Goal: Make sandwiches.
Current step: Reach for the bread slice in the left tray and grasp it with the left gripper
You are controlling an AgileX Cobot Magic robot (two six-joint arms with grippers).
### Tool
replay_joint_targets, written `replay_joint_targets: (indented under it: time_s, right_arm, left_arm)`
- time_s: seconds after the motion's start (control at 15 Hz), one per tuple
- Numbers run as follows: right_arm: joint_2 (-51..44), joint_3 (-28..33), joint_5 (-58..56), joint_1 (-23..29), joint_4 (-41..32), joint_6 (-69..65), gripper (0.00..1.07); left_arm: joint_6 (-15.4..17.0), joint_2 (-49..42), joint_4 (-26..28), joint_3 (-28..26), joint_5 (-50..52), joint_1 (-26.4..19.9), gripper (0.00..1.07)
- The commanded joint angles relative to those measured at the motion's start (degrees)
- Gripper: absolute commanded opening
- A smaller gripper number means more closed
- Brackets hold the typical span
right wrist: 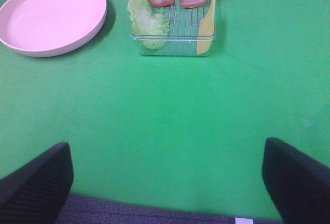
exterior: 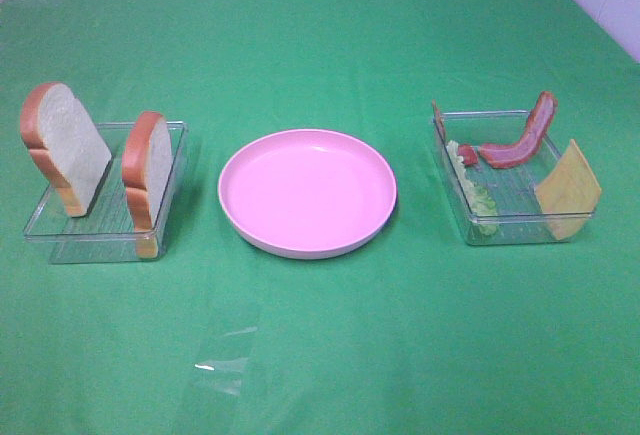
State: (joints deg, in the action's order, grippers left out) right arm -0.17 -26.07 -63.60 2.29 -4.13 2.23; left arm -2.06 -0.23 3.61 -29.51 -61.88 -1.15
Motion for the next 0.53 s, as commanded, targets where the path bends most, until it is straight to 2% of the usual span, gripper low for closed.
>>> replay_joint_targets:
  time_s: [0.07,0.53]
  right_arm:
    - [-1.83,0.11,0.17,-0.46,0.4,0.06,0.96]
    - [-1.83,0.11,0.17,-0.46,0.4,0.06,0.96]
  left_arm:
    - [0.06,-0.57,-0.17,-0.06,0.34,0.23,1.02]
    - [0.17,-0.17,-0.57,-0.06,0.4,0.23,1.02]
